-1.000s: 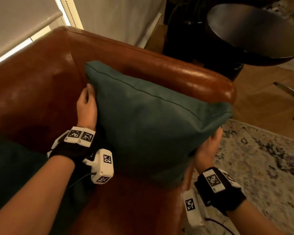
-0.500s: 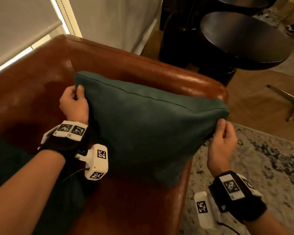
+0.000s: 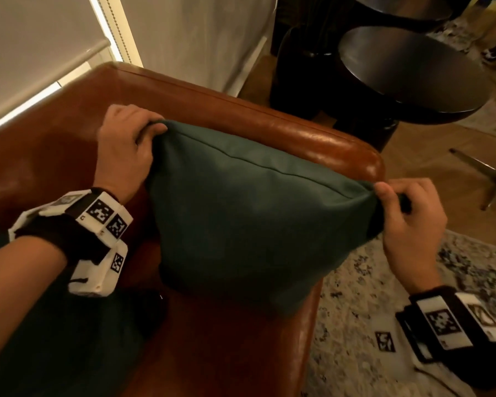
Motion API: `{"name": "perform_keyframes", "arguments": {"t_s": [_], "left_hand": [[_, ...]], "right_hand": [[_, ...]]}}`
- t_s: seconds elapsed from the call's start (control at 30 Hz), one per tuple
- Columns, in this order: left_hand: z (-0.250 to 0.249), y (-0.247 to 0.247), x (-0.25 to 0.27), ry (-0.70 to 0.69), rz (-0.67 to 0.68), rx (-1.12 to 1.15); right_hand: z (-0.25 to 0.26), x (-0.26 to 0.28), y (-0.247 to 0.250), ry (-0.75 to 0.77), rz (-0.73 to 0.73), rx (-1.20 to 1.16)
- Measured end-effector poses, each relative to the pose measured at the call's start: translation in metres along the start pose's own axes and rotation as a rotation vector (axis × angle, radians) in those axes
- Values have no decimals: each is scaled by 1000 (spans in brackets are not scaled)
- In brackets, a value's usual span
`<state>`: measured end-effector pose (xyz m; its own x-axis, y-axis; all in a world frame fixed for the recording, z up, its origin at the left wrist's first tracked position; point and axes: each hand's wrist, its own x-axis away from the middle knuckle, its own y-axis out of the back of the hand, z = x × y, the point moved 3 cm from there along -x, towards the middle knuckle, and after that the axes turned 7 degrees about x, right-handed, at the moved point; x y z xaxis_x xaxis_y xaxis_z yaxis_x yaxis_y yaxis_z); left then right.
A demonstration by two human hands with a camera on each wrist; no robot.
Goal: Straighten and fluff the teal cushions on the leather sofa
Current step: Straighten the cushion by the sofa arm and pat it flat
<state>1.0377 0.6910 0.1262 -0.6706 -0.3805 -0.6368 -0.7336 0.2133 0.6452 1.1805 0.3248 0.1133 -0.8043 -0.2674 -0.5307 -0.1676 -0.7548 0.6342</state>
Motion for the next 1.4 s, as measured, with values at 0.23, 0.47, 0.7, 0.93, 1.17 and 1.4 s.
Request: {"name": "perform_keyframes", "arguments": {"t_s": [0.23,0.47,0.7,0.93,1.17,1.4], "left_hand": [[-1,-32,9,226,6,77],[-11,-26,22,170,-20,127],[-22,-13,25,133,5,-60],[-28,-76,68,-367,587,-410],[-21,-87,45,-75,498,-605],[4,-83,162,141,461,-67]], "right_hand": [[18,1,-30,23,128,179],[97,5,-94,324,697,474],[105,16,-101,425,466,586],[74,46,-114,502,658,762],[85,96,-139,876,565,699],[38,109,-166,913,824,825]]}}
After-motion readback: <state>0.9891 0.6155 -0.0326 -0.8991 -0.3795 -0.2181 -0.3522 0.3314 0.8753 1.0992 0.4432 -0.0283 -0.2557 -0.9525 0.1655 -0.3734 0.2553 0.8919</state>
